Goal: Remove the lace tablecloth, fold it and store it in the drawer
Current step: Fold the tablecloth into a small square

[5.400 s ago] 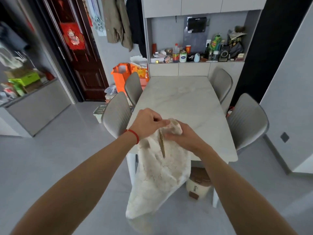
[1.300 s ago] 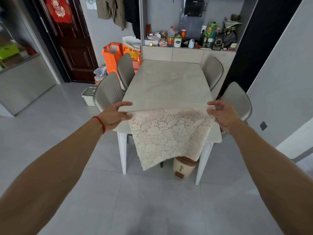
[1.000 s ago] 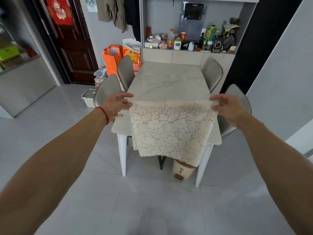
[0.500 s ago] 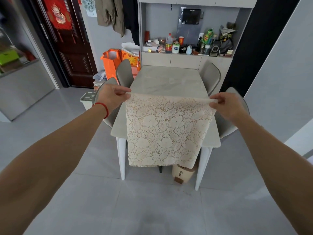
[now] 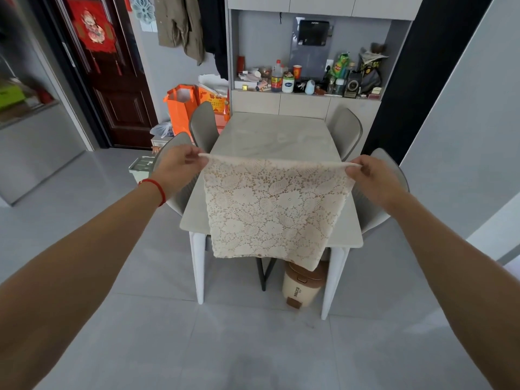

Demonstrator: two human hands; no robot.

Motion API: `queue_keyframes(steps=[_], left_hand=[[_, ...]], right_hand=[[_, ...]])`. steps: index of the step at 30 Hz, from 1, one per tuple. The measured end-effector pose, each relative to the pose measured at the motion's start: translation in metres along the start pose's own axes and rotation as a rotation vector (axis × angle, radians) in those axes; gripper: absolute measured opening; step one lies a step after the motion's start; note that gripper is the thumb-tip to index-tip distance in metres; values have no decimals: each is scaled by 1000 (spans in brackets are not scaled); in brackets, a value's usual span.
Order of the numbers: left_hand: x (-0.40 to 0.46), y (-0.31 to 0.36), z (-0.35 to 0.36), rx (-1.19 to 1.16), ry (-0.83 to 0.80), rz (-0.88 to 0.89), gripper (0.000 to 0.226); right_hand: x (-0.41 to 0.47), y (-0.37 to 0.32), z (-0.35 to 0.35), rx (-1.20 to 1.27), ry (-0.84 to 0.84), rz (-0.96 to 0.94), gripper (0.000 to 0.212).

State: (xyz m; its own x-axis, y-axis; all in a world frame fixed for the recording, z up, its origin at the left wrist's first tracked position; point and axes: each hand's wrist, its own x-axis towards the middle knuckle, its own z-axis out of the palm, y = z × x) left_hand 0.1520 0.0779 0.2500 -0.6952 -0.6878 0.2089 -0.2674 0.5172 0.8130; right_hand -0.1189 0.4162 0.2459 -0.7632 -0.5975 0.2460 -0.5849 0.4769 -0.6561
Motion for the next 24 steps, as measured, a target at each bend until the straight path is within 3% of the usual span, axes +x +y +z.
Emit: queue_keyframes(steps=[2, 5, 7, 8, 10, 12, 14, 16, 17, 19, 20, 22, 24], left_hand=[[1, 4, -4, -211, -47, -11, 23], [14, 21, -8, -420, 52, 10, 21], [19, 29, -8, -530, -38, -35, 38], [14, 22, -2, -514, -129, -66, 40], [-3, -5, 19, -417, -253, -144, 22], [-12, -28, 38, -404, -237, -211, 15], [-8, -36, 45, -549, -200, -280, 20], [-1, -36, 39, -711, -252, -328, 32], [-2, -40, 37, -721, -316, -346, 42], [-17, -60, 43, -567, -442, -403, 54], [-26, -70, 50, -486, -482, -439, 55], [-36, -82, 62, -457, -418, -488, 50], [-33, -82, 66, -634, -329, -492, 48]], right_hand=[[1, -7, -3, 142, 84, 7, 15], [13, -28, -12, 554, 202, 70, 28], [16, -31, -17, 767, 85, 129, 34], [13, -27, -12, 750, -1, 131, 29], [2, -11, 7, 601, -104, 148, 13], [-4, 0, 23, 584, -99, 185, 10], [1, 5, 27, 697, -43, 218, 15], [6, 11, 22, 879, -115, 239, 28], [3, 18, 22, 853, -210, 235, 34], [-19, 38, 33, 578, -359, 250, 32], [-29, 47, 44, 471, -374, 266, 29], [-42, 53, 64, 487, -283, 306, 35], [-45, 50, 72, 667, -176, 347, 57]])
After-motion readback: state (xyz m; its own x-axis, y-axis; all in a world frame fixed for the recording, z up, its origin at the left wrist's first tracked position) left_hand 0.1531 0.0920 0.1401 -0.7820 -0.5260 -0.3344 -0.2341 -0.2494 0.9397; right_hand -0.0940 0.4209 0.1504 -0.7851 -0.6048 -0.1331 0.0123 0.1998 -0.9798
